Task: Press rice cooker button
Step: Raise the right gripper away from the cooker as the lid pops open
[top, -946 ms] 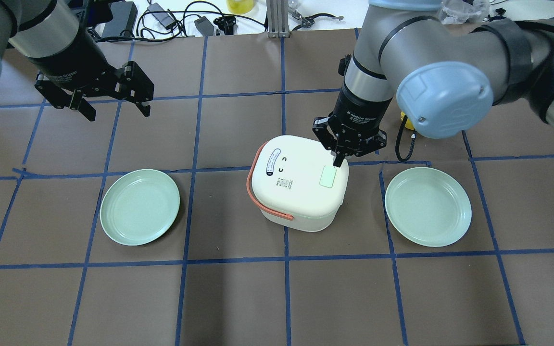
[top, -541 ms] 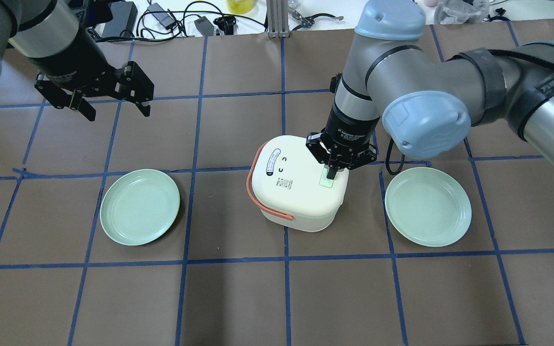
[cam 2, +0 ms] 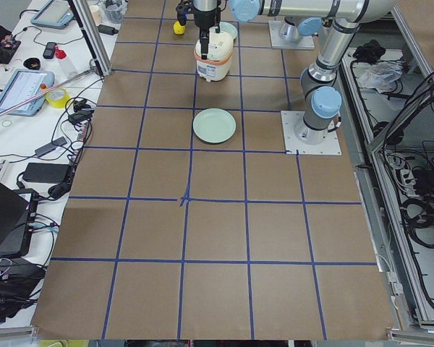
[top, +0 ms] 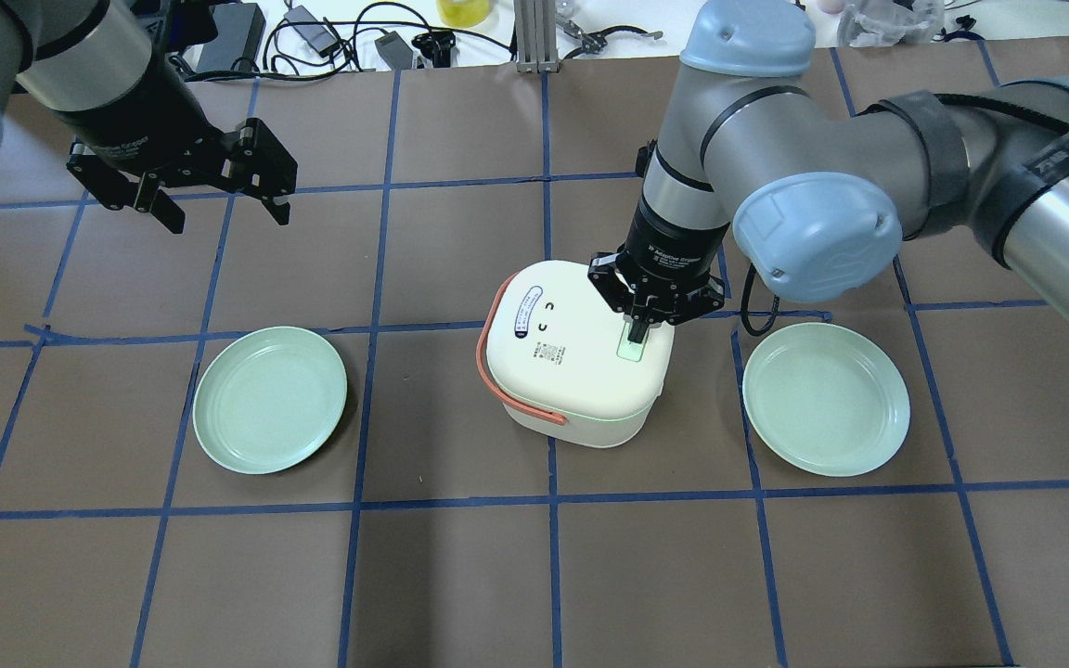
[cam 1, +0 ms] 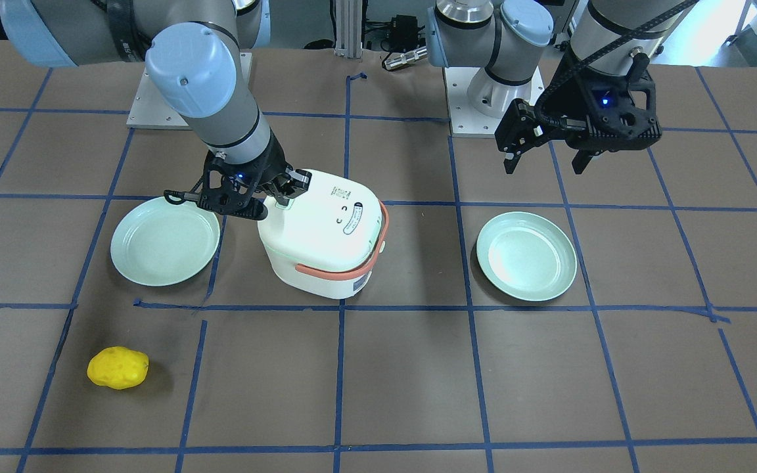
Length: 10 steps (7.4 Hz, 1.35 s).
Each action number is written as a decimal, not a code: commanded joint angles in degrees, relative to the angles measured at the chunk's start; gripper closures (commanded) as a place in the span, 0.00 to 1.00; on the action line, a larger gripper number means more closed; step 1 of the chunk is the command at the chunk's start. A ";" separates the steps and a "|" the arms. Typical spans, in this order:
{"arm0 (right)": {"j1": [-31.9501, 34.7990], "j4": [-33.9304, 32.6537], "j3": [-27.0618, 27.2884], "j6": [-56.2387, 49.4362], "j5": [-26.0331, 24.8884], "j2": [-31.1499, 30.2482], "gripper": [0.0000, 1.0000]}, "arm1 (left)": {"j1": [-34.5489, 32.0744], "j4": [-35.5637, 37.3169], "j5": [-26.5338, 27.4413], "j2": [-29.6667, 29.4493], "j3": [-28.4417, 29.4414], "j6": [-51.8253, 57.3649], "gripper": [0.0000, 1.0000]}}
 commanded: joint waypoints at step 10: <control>-14.18 11.53 -15.71 -22.24 -9.65 -1.43 0.00 | 0.00 0.00 0.00 0.00 0.02 0.02 0.00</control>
